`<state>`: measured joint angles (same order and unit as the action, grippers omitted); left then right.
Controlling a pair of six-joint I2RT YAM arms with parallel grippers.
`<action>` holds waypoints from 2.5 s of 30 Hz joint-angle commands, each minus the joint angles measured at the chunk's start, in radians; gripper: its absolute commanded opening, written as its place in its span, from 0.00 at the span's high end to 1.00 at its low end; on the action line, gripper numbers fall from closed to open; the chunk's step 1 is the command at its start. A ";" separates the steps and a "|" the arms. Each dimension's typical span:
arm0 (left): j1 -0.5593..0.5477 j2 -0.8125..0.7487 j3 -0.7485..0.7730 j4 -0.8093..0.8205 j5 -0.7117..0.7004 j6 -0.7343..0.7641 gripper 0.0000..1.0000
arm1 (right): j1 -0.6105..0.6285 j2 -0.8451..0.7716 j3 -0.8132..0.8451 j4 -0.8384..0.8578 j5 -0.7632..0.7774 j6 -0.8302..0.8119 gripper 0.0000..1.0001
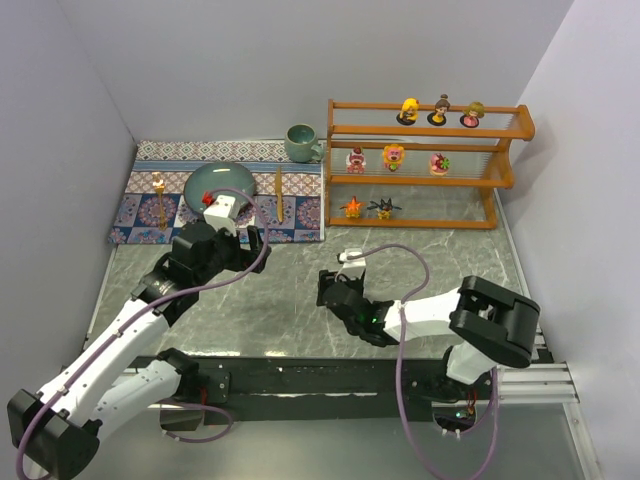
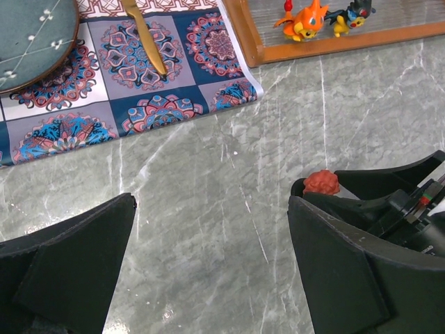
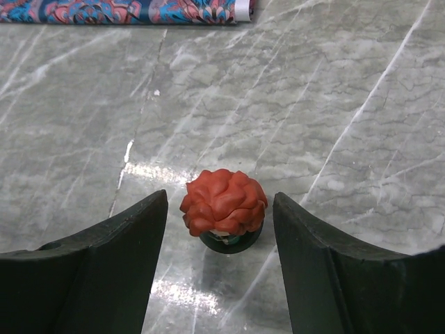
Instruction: Place and organize the plastic toys onto the shelf
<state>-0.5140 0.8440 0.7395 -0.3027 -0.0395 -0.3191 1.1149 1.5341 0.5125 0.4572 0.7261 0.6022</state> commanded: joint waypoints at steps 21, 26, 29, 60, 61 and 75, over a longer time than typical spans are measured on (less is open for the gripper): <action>-0.001 0.006 0.014 0.004 -0.014 -0.005 0.03 | -0.004 -0.103 0.087 -0.037 0.033 -0.139 0.74; -0.001 0.015 0.017 -0.001 -0.014 -0.005 0.03 | -0.087 -0.225 0.191 -0.204 -0.051 -0.245 0.75; -0.001 0.020 0.018 -0.003 -0.016 -0.005 0.03 | -0.147 -0.267 0.296 -0.327 -0.129 -0.294 0.75; 0.049 0.053 0.020 0.004 0.020 -0.005 0.03 | -0.693 0.096 1.212 -0.650 -0.458 -0.559 0.71; 0.051 0.052 0.020 0.004 0.015 -0.006 0.03 | -0.708 0.106 1.225 -0.657 -0.464 -0.561 0.71; 0.078 0.044 0.018 0.005 0.012 -0.011 0.03 | -0.768 0.308 1.495 -0.750 -0.560 -0.538 0.71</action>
<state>-0.4416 0.9005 0.7395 -0.3195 -0.0387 -0.3267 0.3584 1.8122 1.9282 -0.2859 0.1997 0.0616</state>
